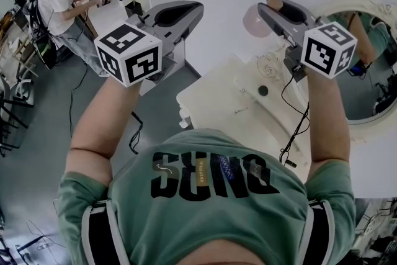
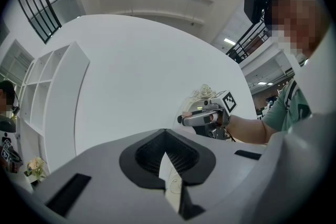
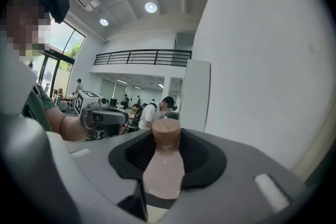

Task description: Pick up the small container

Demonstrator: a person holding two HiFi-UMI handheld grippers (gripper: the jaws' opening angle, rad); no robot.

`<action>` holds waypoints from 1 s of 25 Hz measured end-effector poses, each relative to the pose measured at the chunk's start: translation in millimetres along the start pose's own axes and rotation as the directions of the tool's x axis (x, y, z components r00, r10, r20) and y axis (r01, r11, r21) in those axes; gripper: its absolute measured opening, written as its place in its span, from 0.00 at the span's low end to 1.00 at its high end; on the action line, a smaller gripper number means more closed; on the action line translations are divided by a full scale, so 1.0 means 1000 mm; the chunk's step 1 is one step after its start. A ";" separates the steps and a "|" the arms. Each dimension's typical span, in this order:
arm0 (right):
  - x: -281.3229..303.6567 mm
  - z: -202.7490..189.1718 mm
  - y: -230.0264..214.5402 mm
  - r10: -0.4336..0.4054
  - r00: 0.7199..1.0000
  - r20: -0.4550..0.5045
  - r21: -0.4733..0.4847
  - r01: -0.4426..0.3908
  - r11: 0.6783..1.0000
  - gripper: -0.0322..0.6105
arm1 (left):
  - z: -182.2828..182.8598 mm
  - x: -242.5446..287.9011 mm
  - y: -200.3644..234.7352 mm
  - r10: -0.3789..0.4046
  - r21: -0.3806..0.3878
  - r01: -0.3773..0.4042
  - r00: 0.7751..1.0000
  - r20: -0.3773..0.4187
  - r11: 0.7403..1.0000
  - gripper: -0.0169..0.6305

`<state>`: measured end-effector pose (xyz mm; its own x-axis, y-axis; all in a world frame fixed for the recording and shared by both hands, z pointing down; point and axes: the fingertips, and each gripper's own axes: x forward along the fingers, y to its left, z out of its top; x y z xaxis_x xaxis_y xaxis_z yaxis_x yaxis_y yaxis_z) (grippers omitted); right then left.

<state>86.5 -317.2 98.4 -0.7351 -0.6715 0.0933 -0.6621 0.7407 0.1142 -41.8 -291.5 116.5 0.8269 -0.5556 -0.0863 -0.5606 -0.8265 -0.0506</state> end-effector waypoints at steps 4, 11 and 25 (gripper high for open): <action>0.000 0.001 0.000 -0.006 1.000 -0.001 -0.010 0.006 1.000 0.28 | 0.001 -0.001 -0.001 0.000 0.003 0.000 1.000 -0.001 1.000 0.03; 0.000 0.000 0.000 -0.008 1.000 -0.002 -0.011 0.008 1.000 0.28 | 0.001 -0.001 -0.001 -0.001 0.001 0.001 1.000 -0.002 1.000 0.03; 0.000 0.000 0.000 -0.006 1.000 -0.004 -0.018 0.005 1.000 0.28 | 0.000 0.001 -0.002 -0.003 0.003 0.003 1.000 0.001 1.000 0.03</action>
<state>86.8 -317.1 98.6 -0.7308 -0.6757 0.0967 -0.6633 0.7365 0.1327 -39.5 -290.1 116.0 0.8285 -0.5533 -0.0868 -0.5584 -0.8278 -0.0534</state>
